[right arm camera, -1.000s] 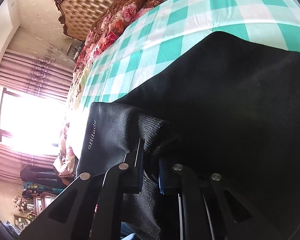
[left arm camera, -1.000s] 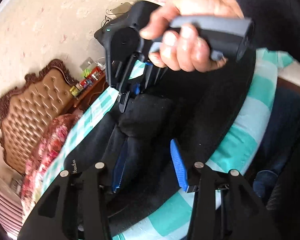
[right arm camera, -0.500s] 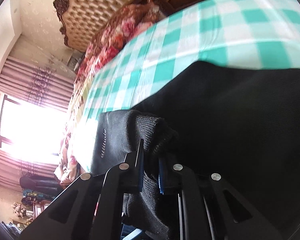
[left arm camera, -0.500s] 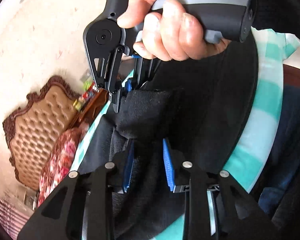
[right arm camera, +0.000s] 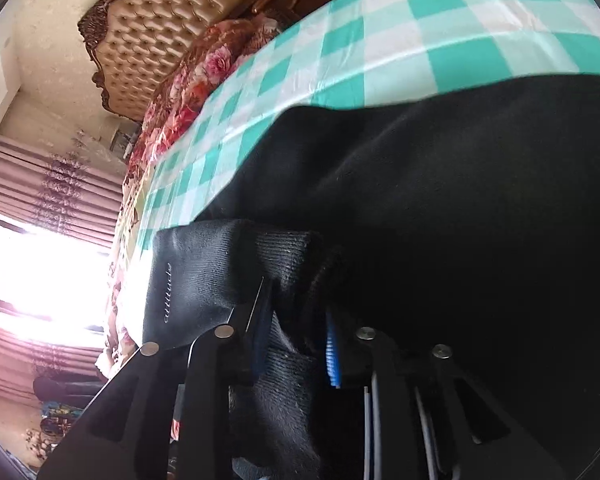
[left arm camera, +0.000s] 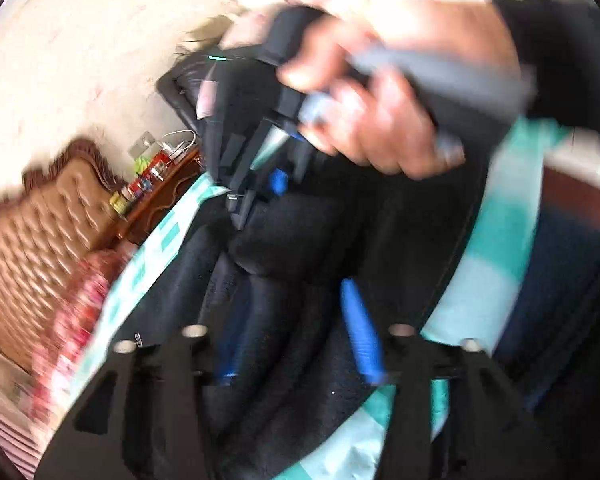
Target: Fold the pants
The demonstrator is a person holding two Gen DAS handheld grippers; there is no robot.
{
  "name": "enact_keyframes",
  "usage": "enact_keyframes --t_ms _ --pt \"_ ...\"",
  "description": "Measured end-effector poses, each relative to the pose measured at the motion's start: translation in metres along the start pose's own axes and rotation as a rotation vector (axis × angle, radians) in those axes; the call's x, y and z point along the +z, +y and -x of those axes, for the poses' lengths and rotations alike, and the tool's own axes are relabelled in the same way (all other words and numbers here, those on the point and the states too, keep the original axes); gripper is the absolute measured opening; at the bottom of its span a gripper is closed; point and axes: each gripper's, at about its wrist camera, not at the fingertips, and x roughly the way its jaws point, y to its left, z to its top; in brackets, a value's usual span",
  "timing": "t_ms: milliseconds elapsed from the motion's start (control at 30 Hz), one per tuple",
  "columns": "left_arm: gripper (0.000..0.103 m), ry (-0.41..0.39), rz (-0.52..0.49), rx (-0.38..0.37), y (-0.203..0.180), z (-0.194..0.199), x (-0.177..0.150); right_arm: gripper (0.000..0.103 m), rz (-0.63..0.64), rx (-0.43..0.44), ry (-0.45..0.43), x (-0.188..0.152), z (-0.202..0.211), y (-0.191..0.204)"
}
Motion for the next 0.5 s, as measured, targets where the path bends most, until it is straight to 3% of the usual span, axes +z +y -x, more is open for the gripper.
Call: enact_keyframes --t_ms 100,167,233,267,300,367,400,433,467,500 --pt "0.065 -0.047 0.223 -0.008 0.039 0.025 -0.001 0.043 0.024 -0.06 -0.114 -0.002 0.03 0.0" --pt "0.065 -0.047 0.394 -0.011 0.076 0.029 -0.01 0.055 0.044 -0.145 -0.212 -0.006 0.054 0.003" --pt "0.061 0.003 0.556 0.011 0.116 0.018 -0.023 0.061 0.121 -0.287 -0.3 -0.016 0.072 0.018" --pt "0.06 0.054 0.629 0.016 0.133 0.009 -0.032 0.07 0.177 -0.345 -0.343 -0.024 0.078 0.029" --pt "0.051 0.097 0.668 0.008 0.143 0.003 -0.038 0.075 0.205 -0.366 -0.365 -0.029 0.08 0.036" --pt "0.048 0.173 0.772 -0.061 0.16 -0.003 -0.058 0.086 0.289 -0.416 -0.416 -0.046 0.079 0.058" --pt "0.049 0.193 0.836 -0.116 0.169 -0.007 -0.067 0.086 0.316 -0.438 -0.429 -0.052 0.076 0.066" --pt "0.054 0.202 0.884 -0.119 0.175 -0.008 -0.074 0.087 0.334 -0.452 -0.439 -0.061 0.071 0.075" --pt "0.059 0.209 0.908 -0.074 0.183 -0.005 -0.077 0.088 0.346 -0.458 -0.441 -0.068 0.064 0.082" --pt "0.073 0.205 0.905 -0.035 0.184 -0.001 -0.077 0.088 0.358 -0.458 -0.441 -0.072 0.058 0.088"
